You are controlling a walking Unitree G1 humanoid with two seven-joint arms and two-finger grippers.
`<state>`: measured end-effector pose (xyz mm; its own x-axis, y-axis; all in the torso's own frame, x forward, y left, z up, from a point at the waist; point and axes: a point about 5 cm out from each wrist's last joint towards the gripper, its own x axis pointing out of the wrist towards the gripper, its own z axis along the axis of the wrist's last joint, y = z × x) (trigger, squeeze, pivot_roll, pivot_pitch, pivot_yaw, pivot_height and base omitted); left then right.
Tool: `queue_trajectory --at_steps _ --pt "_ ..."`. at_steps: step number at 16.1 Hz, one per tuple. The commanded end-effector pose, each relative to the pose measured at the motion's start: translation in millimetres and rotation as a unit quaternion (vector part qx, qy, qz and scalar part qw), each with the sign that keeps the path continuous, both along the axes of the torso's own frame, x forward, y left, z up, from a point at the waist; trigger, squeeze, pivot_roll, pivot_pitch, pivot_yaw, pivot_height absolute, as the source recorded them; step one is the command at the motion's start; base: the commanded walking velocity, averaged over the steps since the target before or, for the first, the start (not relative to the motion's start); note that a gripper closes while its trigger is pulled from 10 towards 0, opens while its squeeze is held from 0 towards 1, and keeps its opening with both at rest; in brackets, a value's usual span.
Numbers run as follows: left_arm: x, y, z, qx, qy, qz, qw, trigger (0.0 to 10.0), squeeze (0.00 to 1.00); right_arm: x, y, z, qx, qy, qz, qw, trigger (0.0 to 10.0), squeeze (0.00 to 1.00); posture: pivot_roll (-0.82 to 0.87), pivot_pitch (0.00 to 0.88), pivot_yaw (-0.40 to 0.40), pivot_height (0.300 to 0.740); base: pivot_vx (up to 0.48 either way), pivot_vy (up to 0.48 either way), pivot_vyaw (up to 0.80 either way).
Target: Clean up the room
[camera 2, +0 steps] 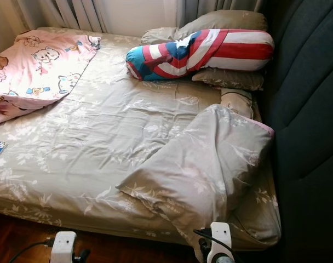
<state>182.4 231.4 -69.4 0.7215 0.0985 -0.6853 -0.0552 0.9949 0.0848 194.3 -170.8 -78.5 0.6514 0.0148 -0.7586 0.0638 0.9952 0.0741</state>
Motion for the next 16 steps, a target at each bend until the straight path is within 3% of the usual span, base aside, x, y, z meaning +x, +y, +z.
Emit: queue_trajectory --at_steps 1,3,5,8,9,10,12,13,16 --pt "-4.4 3.3 -0.9 0.001 0.000 0.004 1.000 10.0 0.00 -2.6 -1.2 -1.2 0.001 0.001 -0.008 1.000 10.0 0.00 0.06 0.114 -0.043 0.740 0.000 0.000 0.00" --pt "-0.6 2.8 2.4 0.006 -0.019 -0.001 1.000 10.0 0.00 3.1 -0.6 2.4 0.009 -0.016 -0.009 1.000 10.0 0.00 0.05 0.112 -0.045 0.740 0.000 0.000 0.00" --pt "20.2 -4.0 18.4 0.006 -0.102 -0.016 0.995 10.0 0.00 21.4 0.8 14.8 0.029 -0.071 -0.016 0.997 10.0 0.00 0.04 0.109 -0.050 0.740 0.000 0.000 0.00" --pt "37.3 -9.2 38.0 0.001 -0.194 -0.025 0.981 10.0 0.00 37.5 1.8 28.6 0.036 -0.133 -0.018 0.990 10.0 0.00 0.04 0.094 -0.056 0.740 0.000 0.000 0.00" --pt "37.8 -9.6 38.9 0.000 -0.199 -0.026 0.980 10.0 0.00 38.5 1.8 29.6 0.036 -0.137 -0.018 0.990 10.0 0.00 0.04 0.094 -0.056 0.740 0.000 0.000 0.00" --pt "41.9 -16.7 48.3 -0.003 -0.244 -0.035 0.969 10.0 0.00 46.6 1.1 38.7 0.041 -0.177 -0.023 0.983 10.0 0.00 0.03 0.080 -0.053 0.740 0.000 0.000 0.00" --pt "41.9 -19.1 54.1 0.000 -0.270 -0.036 0.962 10.0 0.00 52.1 -0.9 46.9 0.039 -0.211 -0.025 0.976 10.0 0.00 0.03 0.072 -0.052 0.740 0.000 0.000 0.00" --pt "39.3 -20.6 62.5 0.006 -0.301 -0.038 0.953 10.0 0.00 54.4 -2.3 55.5 0.037 -0.248 -0.029 0.968 10.0 0.00 0.02 0.062 -0.054 0.740 0.000 0.000 0.00" --pt "37.1 -26.8 86.3 0.016 -0.349 -0.043 0.936 10.0 0.00 51.0 -0.6 60.4 0.034 -0.276 -0.031 0.960 10.0 0.00 0.02 0.054 -0.055 0.740 0.000 0.000 0.00"
